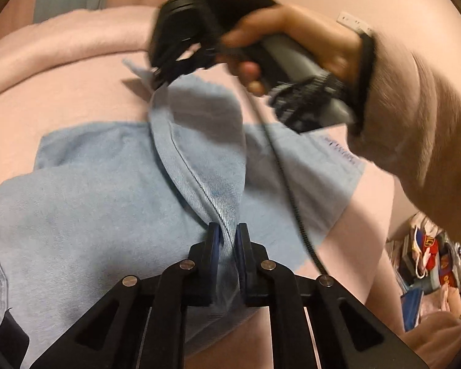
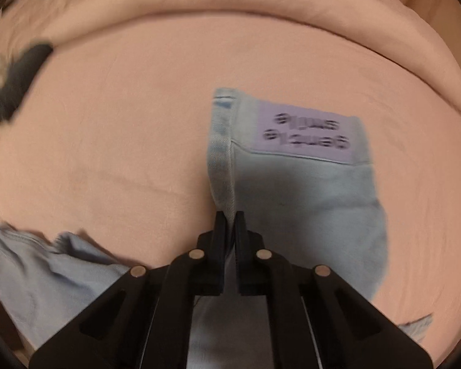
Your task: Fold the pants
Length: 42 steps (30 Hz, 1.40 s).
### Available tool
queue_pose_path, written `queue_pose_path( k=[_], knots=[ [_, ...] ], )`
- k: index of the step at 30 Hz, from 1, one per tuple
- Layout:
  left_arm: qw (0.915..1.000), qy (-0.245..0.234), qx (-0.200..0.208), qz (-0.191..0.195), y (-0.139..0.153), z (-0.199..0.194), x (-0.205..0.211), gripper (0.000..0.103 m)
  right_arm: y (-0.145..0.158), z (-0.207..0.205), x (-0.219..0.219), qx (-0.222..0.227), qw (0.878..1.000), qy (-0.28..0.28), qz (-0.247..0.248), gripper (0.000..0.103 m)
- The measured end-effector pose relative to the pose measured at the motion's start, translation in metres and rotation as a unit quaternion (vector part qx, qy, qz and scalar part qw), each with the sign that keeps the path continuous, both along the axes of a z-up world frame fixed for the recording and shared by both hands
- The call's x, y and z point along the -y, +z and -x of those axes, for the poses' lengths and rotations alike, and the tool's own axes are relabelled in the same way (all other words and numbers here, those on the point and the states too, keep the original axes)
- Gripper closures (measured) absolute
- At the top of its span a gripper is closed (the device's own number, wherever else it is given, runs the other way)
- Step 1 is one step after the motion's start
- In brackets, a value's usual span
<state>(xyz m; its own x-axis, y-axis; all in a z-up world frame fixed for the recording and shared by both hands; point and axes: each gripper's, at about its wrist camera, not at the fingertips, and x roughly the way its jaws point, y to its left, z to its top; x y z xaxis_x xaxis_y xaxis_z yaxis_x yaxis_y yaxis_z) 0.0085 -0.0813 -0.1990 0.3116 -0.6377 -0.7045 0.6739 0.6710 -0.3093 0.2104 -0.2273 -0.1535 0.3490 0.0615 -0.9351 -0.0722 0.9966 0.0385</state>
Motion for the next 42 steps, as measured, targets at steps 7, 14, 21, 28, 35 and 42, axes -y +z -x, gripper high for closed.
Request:
queue_pose_path(
  k=[7,14,21,28,35,42],
  knots=[
    [0.9972,-0.035,0.06,-0.026,0.018,0.025,0.016,0.102,0.086,0.096,0.078,0.13,0.981,-0.071,-0.128,0.098],
    [0.9937,-0.064,0.058,-0.072,0.004,0.035,0.033,0.102,0.063,0.24,0.178,0.168,0.948,-0.193,-0.191,0.098],
    [0.9854,-0.084,0.072,-0.129,-0.012,0.044,0.049,0.102,-0.014,0.285,0.191,0.123,0.917,-0.272,-0.264,0.098],
    [0.9878,-0.082,0.049,-0.123,0.0,0.034,0.045,0.102,-0.028,0.287,0.197,0.106,0.904,-0.285,-0.301,0.098],
    [0.9906,-0.093,0.046,-0.09,0.025,0.044,0.028,0.103,-0.007,0.308,0.201,0.138,0.897,-0.265,-0.327,0.098],
    [0.9748,-0.131,0.063,-0.169,-0.001,0.059,0.036,0.103,-0.055,0.313,0.199,0.063,0.899,-0.277,-0.335,0.096]
  ],
)
